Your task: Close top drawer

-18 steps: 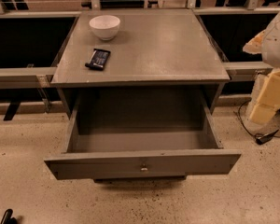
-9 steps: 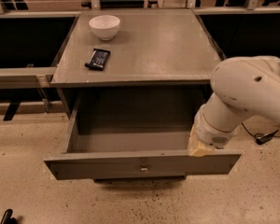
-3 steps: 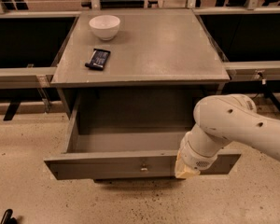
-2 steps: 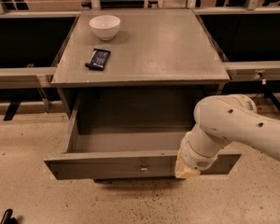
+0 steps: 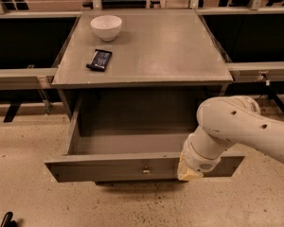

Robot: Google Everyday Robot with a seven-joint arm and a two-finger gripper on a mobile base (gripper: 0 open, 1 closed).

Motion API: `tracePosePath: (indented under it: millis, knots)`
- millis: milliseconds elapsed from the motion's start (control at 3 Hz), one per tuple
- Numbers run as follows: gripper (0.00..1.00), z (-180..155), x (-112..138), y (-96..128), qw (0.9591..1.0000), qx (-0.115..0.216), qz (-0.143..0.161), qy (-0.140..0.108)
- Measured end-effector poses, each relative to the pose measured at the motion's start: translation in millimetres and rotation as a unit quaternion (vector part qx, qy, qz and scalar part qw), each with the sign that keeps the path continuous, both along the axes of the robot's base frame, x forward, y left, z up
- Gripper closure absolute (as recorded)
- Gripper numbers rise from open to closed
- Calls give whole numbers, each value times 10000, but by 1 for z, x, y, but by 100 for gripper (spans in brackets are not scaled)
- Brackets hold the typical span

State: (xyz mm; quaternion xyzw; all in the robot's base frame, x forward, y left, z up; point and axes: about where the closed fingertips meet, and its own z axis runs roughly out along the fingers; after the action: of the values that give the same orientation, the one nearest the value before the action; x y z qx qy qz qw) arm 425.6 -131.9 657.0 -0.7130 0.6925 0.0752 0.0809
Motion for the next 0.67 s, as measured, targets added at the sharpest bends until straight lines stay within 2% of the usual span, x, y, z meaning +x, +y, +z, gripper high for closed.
tracePosePath:
  millis: [333,667]
  knots:
    - [14,0,0,0,10000,0,0,0]
    - [0,0,0,0,10000,0,0,0]
